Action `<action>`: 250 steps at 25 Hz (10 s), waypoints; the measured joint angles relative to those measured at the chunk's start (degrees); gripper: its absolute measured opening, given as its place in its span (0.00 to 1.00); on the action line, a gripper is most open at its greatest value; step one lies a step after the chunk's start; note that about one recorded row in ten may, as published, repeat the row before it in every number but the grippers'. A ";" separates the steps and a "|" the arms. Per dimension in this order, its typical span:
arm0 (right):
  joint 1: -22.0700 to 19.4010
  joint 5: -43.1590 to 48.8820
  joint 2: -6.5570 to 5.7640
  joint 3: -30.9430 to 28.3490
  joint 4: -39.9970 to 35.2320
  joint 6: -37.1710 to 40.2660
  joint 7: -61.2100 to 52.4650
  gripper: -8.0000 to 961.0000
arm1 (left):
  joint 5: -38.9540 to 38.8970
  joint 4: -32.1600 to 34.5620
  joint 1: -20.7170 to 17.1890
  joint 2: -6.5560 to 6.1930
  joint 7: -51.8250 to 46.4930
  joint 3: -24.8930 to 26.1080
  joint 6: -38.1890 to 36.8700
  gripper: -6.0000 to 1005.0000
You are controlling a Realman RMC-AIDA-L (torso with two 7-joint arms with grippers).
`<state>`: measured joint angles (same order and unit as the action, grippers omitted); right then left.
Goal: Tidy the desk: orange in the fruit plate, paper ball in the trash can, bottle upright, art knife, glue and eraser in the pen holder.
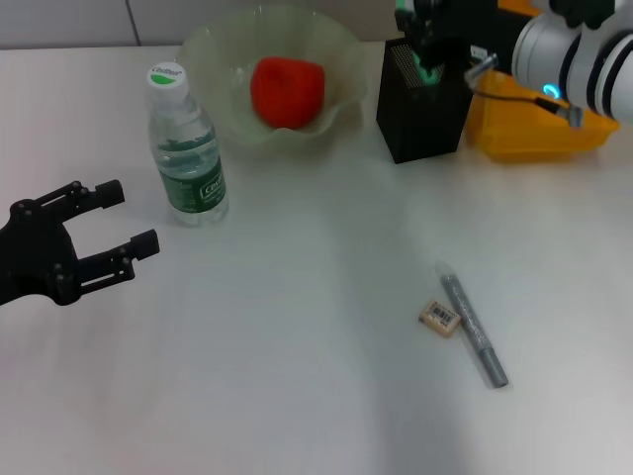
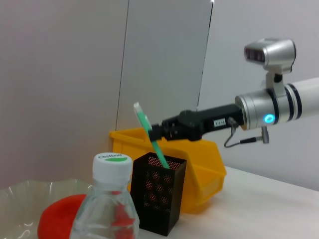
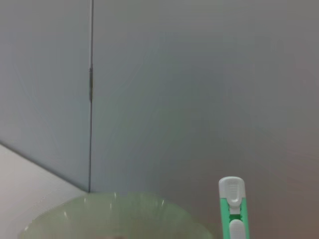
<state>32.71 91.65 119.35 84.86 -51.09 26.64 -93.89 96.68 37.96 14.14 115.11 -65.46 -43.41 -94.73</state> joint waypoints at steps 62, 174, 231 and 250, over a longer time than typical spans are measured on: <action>11.32 57.23 0.37 14.46 -21.45 65.10 -56.46 0.66 | 15.71 10.73 3.44 0.47 -10.32 -0.53 -6.77 0.78; 9.55 62.64 0.20 3.66 -33.64 71.96 -69.62 0.70 | 15.82 8.97 3.62 1.65 -8.94 -0.62 -3.56 0.78; 8.83 62.52 0.44 17.71 -18.33 62.76 -74.61 0.21 | 16.00 8.98 4.51 2.04 -8.81 -0.62 -2.12 0.78; -0.60 60.29 0.08 -1.10 -40.90 46.83 -62.74 0.14 | 15.60 8.13 4.43 2.11 -8.71 -0.16 -1.74 0.78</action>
<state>32.11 151.94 119.43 83.76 -91.98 73.48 -156.64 112.27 46.09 18.57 117.22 -74.17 -43.57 -96.48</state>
